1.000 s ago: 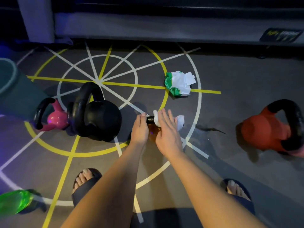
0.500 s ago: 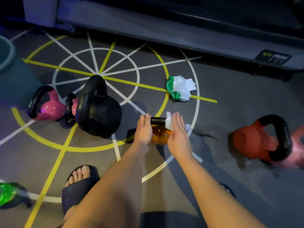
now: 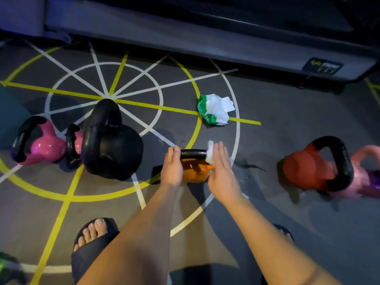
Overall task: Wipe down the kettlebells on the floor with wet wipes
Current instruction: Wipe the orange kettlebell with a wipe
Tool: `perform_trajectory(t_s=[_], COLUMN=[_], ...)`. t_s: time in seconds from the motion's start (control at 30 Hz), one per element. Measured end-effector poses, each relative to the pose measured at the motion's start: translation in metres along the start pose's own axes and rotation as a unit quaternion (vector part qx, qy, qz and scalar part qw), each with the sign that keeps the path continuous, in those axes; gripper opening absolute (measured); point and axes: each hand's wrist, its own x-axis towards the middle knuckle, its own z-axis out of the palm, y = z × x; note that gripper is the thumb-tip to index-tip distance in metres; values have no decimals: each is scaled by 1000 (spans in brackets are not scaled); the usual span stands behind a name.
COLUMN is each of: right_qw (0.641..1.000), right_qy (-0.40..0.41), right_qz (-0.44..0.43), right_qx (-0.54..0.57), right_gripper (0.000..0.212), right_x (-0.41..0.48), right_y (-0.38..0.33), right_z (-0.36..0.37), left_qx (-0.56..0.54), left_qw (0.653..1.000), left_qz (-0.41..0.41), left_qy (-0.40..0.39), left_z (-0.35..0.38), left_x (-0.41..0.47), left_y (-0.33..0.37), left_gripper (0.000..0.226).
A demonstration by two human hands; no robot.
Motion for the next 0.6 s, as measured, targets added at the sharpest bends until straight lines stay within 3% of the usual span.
perform_trajectory(t_s=[0.1, 0.17, 0.27, 0.43, 0.6], right_qw=[992, 998, 998, 980, 994], right_qy=[-32, -2, 25, -59, -58], right_qz=[-102, -39, 35, -141, 1], right_qx=[-65, -47, -45, -130, -89], right_gripper=[86, 85, 83, 86, 84], right_x=[3, 13, 16, 7, 27], right_y=[-16, -13, -5, -22, -13], right_z=[15, 9, 5, 12, -8], left_qx=[-5, 4, 107, 134, 81], left_qw=[1000, 1000, 993, 988, 994], left_qz=[3, 6, 51, 67, 62], left_qy=[4, 5, -11, -41, -37], left_z=[-1, -1, -9, -16, -13], left_x=[-4, -7, -10, -1, -10], left_y=[0, 3, 6, -1, 3], left_gripper=[65, 52, 45, 56, 45])
